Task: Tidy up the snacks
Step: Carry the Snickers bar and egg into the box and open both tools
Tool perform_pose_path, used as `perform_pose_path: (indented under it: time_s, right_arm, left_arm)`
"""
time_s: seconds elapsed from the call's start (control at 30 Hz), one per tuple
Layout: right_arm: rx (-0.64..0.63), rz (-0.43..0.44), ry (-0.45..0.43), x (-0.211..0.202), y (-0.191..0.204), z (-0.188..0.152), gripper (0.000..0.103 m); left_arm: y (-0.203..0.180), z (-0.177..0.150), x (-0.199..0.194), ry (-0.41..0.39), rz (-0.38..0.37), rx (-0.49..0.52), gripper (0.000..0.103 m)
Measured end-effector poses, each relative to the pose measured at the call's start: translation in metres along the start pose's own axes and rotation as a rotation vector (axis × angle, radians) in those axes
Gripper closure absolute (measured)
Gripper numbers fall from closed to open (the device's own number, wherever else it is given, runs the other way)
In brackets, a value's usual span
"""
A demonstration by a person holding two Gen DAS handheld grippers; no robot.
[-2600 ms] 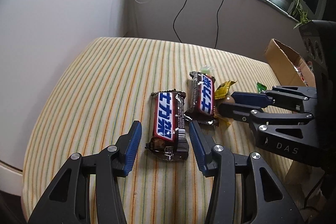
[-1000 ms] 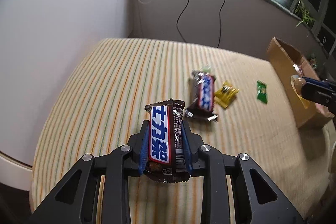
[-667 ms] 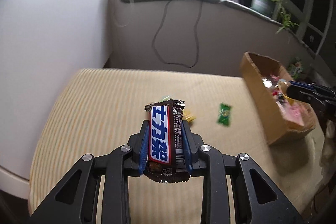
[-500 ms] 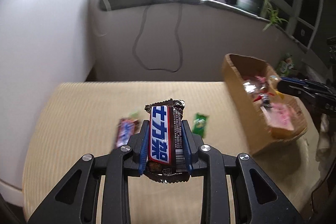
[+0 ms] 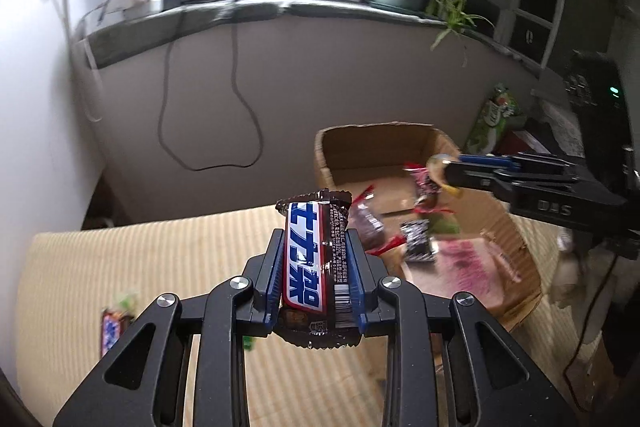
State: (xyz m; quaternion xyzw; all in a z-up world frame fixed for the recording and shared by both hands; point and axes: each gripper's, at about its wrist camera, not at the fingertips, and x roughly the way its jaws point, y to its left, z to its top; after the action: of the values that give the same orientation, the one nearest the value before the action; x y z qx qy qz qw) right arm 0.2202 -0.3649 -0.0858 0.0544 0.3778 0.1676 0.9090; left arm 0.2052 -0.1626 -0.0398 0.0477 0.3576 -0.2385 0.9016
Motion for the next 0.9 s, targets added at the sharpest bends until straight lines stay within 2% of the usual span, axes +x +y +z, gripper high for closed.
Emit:
perform_pose_path:
  time_s: [0.2, 0.47, 0.9]
  right_arm:
    - [0.021, -0.011, 0.012, 0.011, -0.020, 0.007, 0.074]
    - [0.021, -0.010, 0.030, 0.019, -0.027, 0.003, 0.074]
    - [0.031, -0.024, 0.043, 0.024, -0.029, 0.002, 0.073]
  left_arm:
    - [-0.023, 0.008, 0.013, 0.008, -0.025, 0.032, 0.076]
    - [-0.043, 0.007, 0.025, 0.027, -0.049, 0.060, 0.076]
    - [-0.053, 0.008, 0.025, 0.028, -0.056, 0.081, 0.076]
